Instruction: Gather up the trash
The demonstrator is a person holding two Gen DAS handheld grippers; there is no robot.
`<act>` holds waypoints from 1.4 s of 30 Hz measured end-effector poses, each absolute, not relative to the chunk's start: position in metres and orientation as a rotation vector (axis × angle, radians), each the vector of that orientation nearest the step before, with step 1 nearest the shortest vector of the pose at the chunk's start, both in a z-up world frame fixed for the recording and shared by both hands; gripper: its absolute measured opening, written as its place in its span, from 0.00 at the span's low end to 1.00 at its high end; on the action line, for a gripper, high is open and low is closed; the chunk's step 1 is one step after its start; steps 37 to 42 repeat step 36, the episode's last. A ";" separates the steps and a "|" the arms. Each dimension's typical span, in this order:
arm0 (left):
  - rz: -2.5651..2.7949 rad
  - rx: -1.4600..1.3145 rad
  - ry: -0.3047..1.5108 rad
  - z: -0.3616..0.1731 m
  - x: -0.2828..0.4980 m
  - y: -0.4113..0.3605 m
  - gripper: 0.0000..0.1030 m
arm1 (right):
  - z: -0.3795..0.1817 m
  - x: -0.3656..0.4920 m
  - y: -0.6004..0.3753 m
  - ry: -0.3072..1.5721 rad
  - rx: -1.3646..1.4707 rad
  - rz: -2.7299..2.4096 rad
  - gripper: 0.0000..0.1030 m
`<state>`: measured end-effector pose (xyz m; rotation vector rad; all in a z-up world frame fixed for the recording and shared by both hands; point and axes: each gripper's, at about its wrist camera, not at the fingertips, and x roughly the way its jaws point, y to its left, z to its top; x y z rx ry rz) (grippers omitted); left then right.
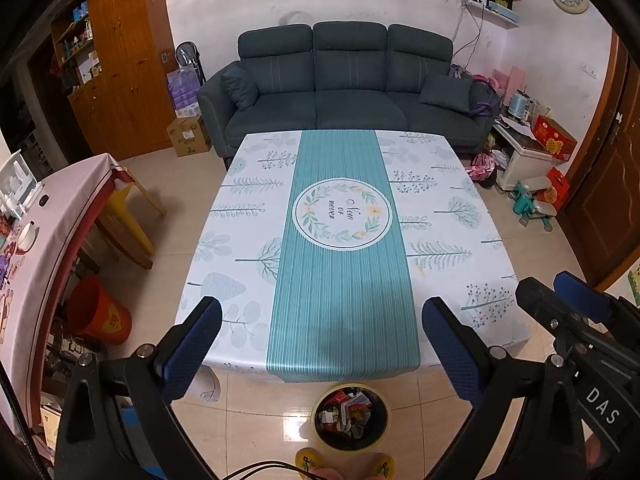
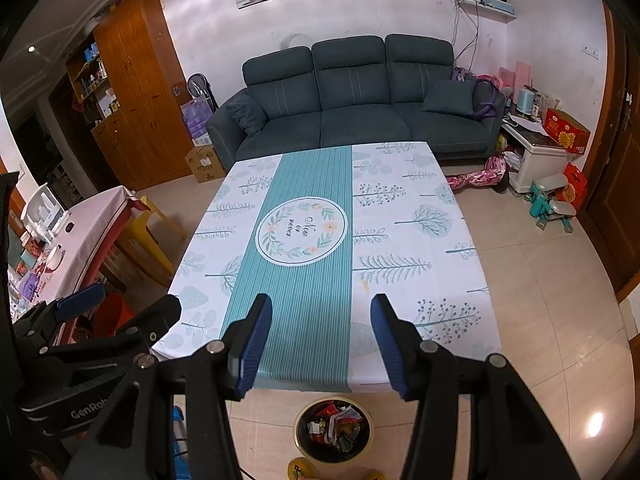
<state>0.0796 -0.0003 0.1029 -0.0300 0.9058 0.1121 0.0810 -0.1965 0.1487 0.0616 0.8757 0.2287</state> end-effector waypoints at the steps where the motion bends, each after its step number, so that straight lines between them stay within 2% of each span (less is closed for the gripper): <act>1: 0.113 -0.031 0.907 0.103 0.080 0.000 0.96 | 0.147 0.080 -0.196 0.877 0.062 0.230 0.50; 42: 0.135 -0.031 0.938 0.096 0.080 -0.001 0.96 | 0.138 0.077 -0.203 0.890 0.050 0.250 0.50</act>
